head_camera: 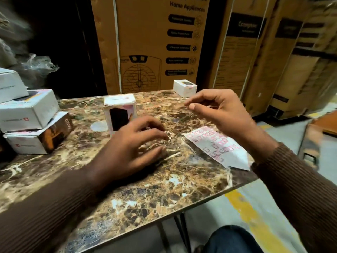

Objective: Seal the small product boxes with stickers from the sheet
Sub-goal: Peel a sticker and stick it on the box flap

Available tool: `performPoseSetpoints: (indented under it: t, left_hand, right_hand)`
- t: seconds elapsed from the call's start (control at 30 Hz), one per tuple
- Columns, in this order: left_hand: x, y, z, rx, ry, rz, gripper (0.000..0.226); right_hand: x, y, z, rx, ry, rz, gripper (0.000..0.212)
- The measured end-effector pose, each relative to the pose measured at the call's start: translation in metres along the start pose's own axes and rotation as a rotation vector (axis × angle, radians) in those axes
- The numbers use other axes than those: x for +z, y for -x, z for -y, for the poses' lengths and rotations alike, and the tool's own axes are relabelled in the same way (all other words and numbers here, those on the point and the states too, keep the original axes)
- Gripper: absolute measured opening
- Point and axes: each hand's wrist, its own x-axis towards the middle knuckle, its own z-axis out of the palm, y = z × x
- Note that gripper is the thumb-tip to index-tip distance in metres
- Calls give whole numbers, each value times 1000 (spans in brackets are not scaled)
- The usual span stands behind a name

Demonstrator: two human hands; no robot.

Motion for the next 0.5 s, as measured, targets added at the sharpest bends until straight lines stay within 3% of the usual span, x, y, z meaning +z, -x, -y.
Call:
performPoseSetpoints:
  t: [0.1, 0.23, 0.5]
  left_hand:
    - [24, -11, -13, 17, 98, 130, 31]
    - [50, -37, -27, -16, 131, 146, 37]
    - [78, -59, -25, -82, 10, 248, 34]
  right_hand:
    - [-35, 23, -17, 67, 133, 71, 10]
    - [-55, 44, -35, 105, 260, 184, 13]
    - [-47, 42, -50, 41, 488, 365, 18]
